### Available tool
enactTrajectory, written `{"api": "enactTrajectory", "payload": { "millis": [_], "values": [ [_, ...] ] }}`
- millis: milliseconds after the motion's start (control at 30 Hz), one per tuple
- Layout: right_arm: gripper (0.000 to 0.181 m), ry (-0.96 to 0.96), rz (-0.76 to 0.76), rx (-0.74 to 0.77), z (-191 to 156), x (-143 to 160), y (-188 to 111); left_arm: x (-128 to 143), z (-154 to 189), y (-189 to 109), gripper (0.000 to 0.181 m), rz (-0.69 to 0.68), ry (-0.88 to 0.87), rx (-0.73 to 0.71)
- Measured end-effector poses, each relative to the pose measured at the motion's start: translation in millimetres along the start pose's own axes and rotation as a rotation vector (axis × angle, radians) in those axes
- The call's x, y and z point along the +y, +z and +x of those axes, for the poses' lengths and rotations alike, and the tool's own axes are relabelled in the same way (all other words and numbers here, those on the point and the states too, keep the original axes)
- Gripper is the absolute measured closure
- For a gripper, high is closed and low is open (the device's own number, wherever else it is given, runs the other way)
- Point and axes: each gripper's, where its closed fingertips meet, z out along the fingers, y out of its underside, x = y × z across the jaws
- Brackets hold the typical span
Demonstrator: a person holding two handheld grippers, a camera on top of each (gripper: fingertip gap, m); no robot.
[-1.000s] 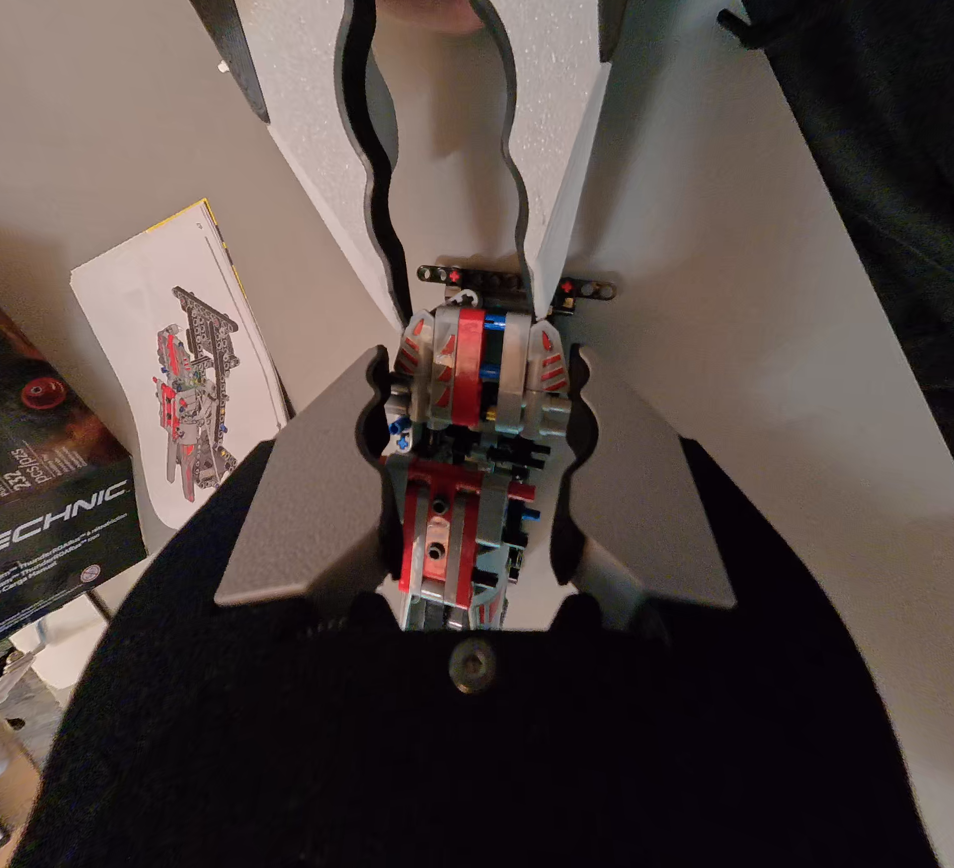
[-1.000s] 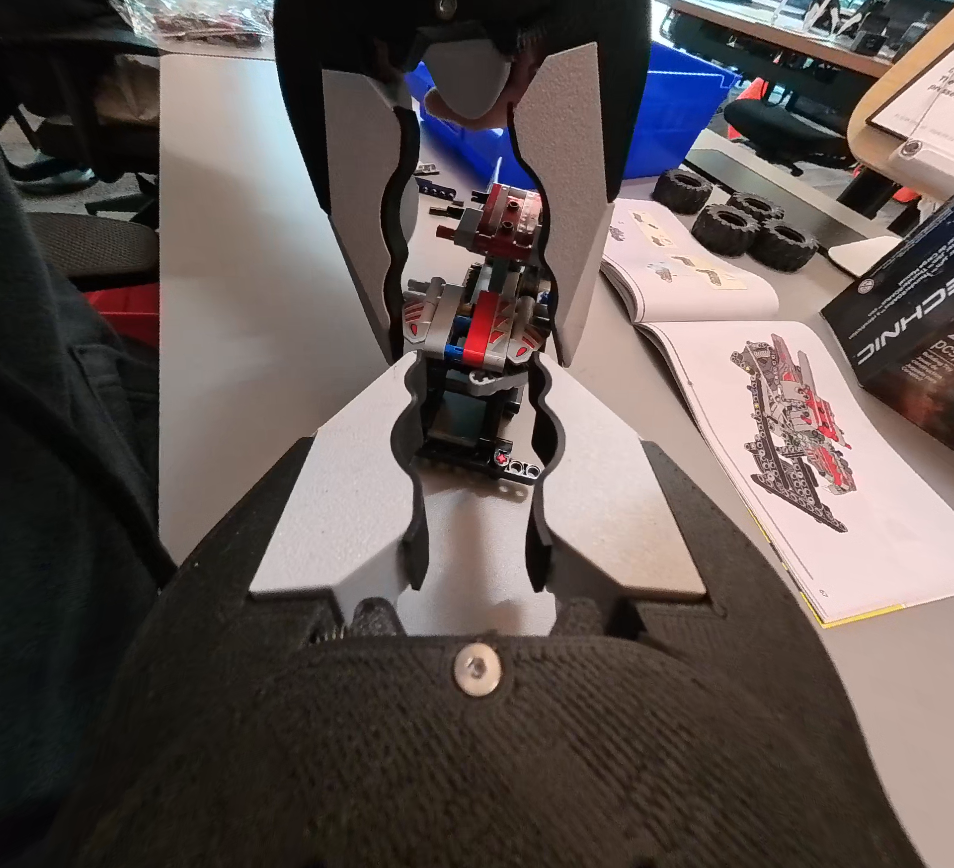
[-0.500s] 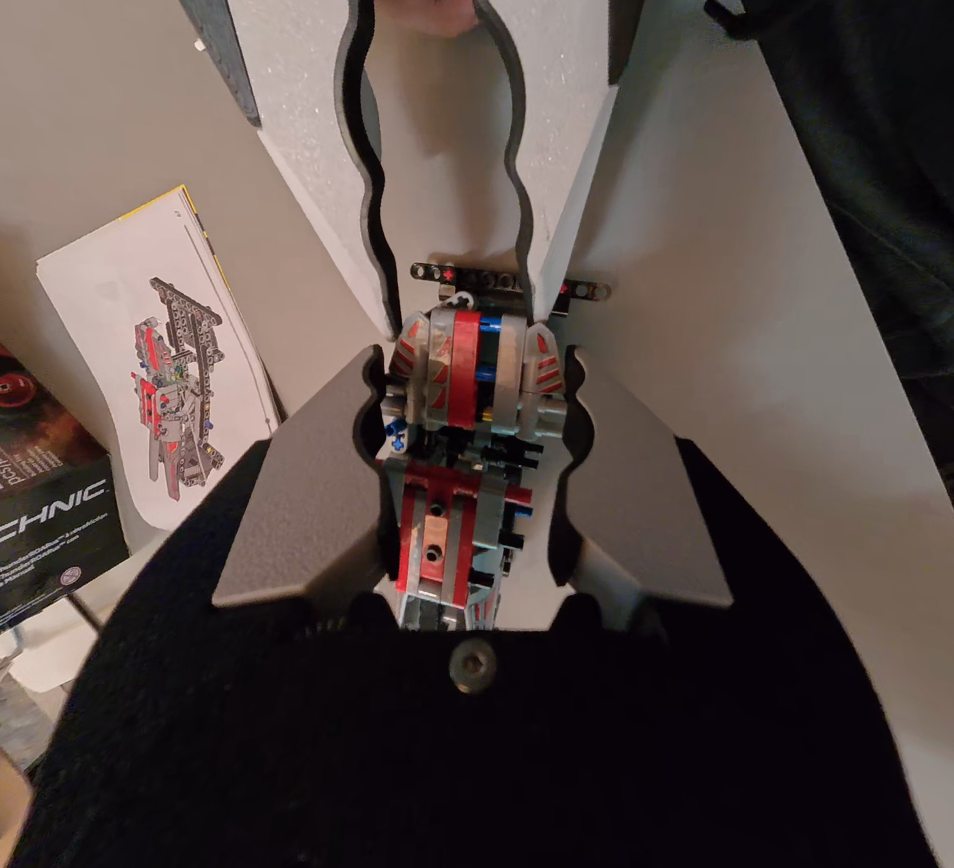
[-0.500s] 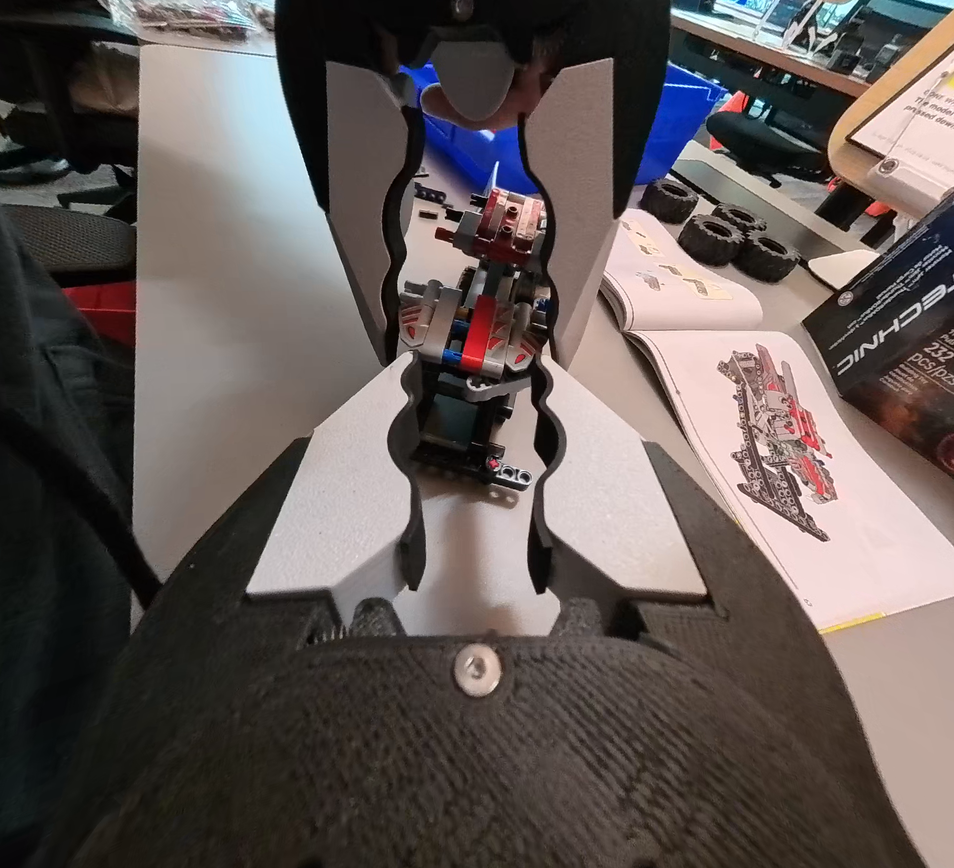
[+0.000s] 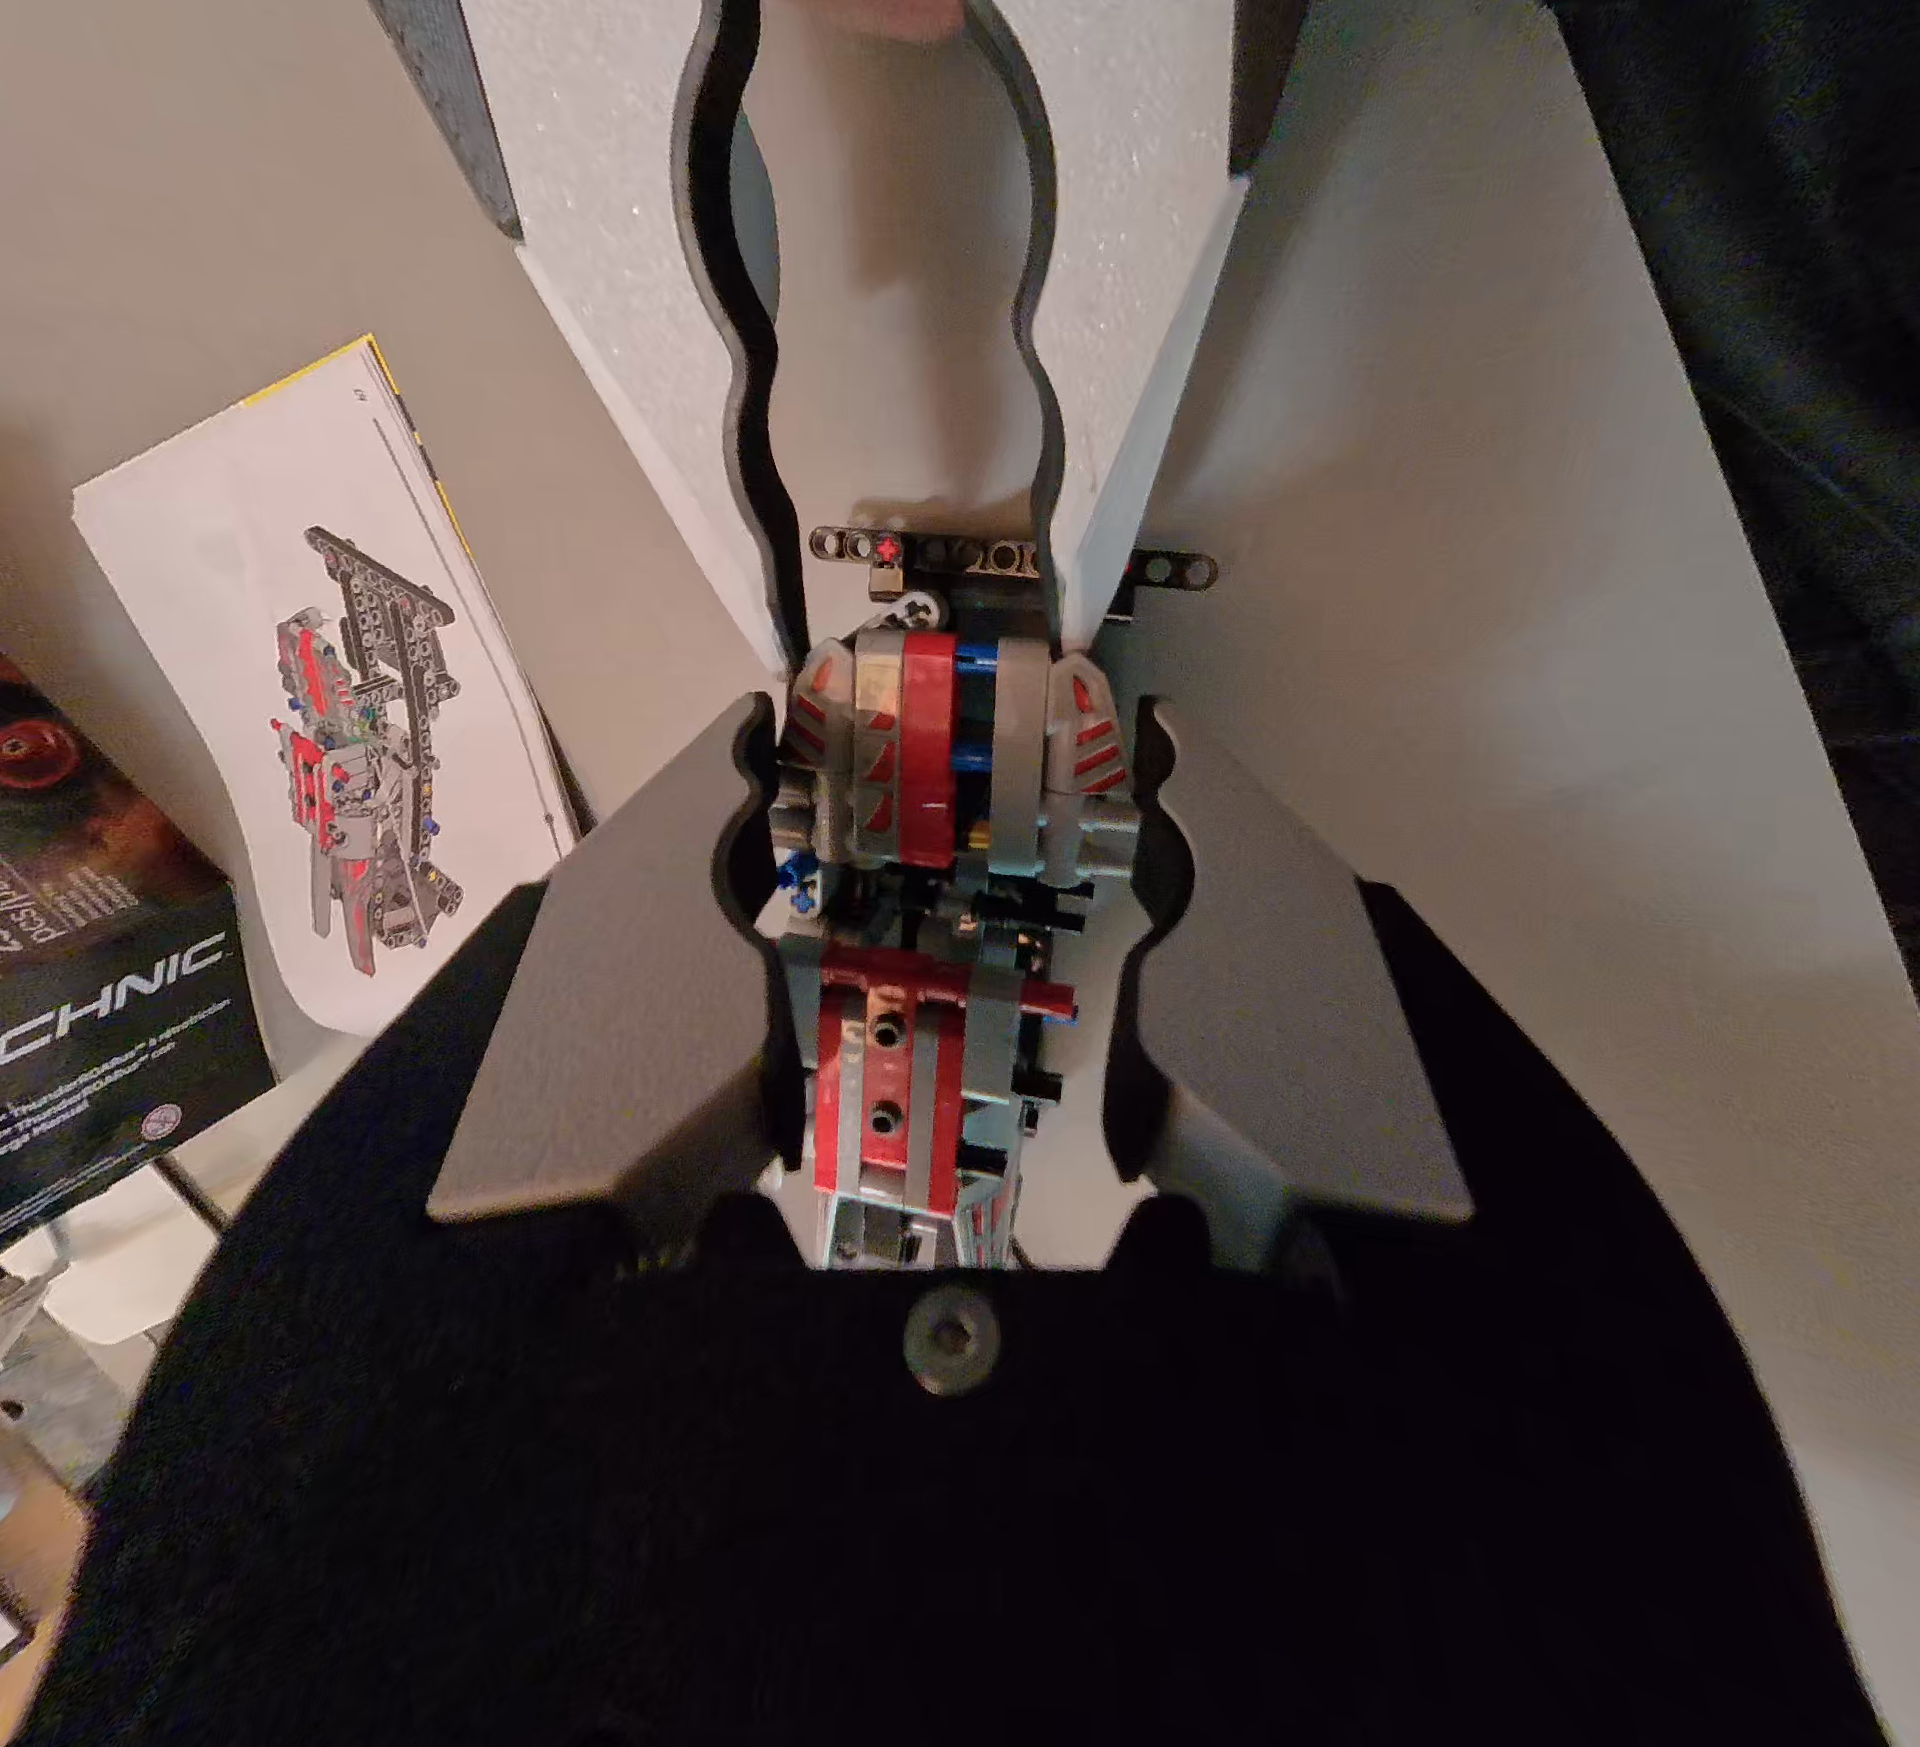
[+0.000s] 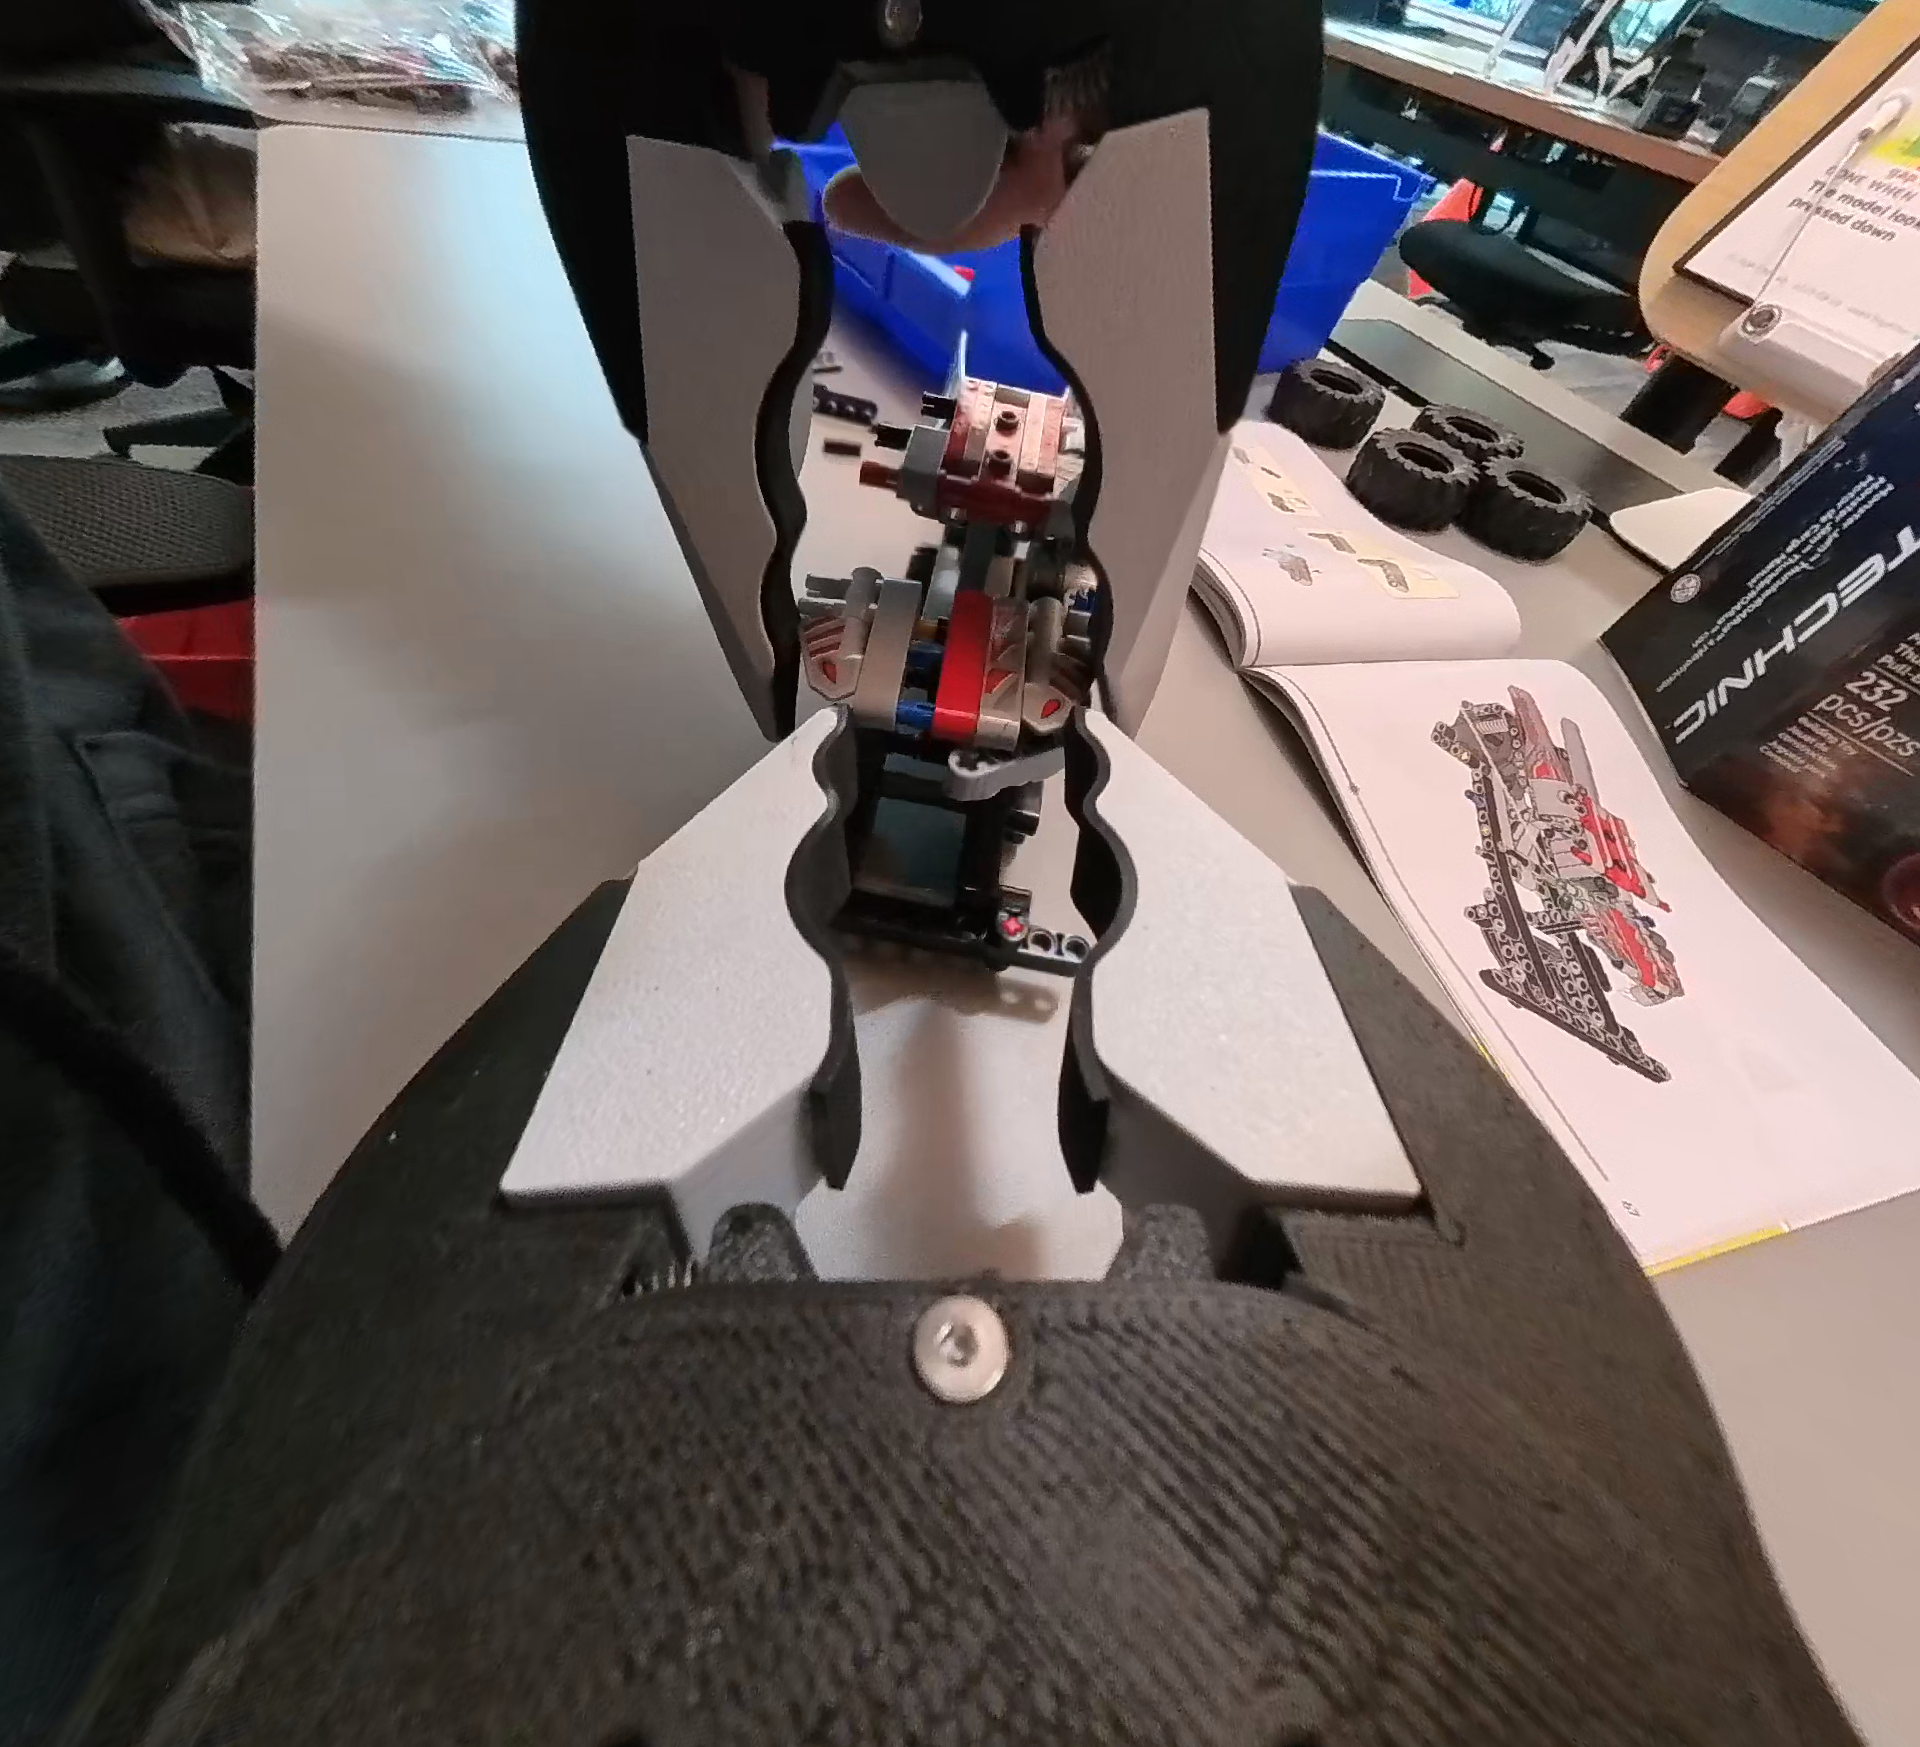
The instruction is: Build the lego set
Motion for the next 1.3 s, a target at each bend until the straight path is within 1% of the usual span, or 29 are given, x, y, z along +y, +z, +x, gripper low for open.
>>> {"api": "enactTrajectory", "payload": {
  "millis": [167, 300, 400, 433, 600, 767, 1000, 1100, 1300],
  "values": [
    [0.144, 0.010, -0.001, -0.004, -2, -1, 0, 3, -1, -3, 0.114, -0.050, 0.004, -0.023],
    [0.144, 0.024, -0.008, -0.007, -2, 0, 0, 5, -7, -5, 0.106, -0.081, -0.031, -0.072],
    [0.144, 0.018, -0.023, -0.006, -2, 3, 0, 14, -5, -8, 0.106, -0.133, -0.045, -0.066],
    [0.144, 0.017, -0.023, -0.005, -2, 3, 0, 16, -4, -8, 0.112, -0.145, -0.046, -0.060],
    [0.144, 0.020, -0.026, -0.005, -2, 3, 0, 17, -2, -9, 0.115, -0.171, -0.041, -0.064],
    [0.144, 0.030, -0.025, 0.000, -1, 3, -1, 9, -1, -17, 0.118, -0.132, -0.089, -0.056],
    [0.144, 0.027, -0.028, 0.003, -1, 4, -1, 8, -3, -13, 0.120, -0.116, -0.038, -0.082],
    [0.143, 0.014, -0.028, 0.008, -1, 3, -1, 9, -3, -13, 0.120, -0.128, -0.003, -0.086],
    [0.142, 0.020, -0.027, 0.005, 0, 4, -1, 9, -2, -13, 0.121, -0.125, -0.013, -0.059]
  ]
}}
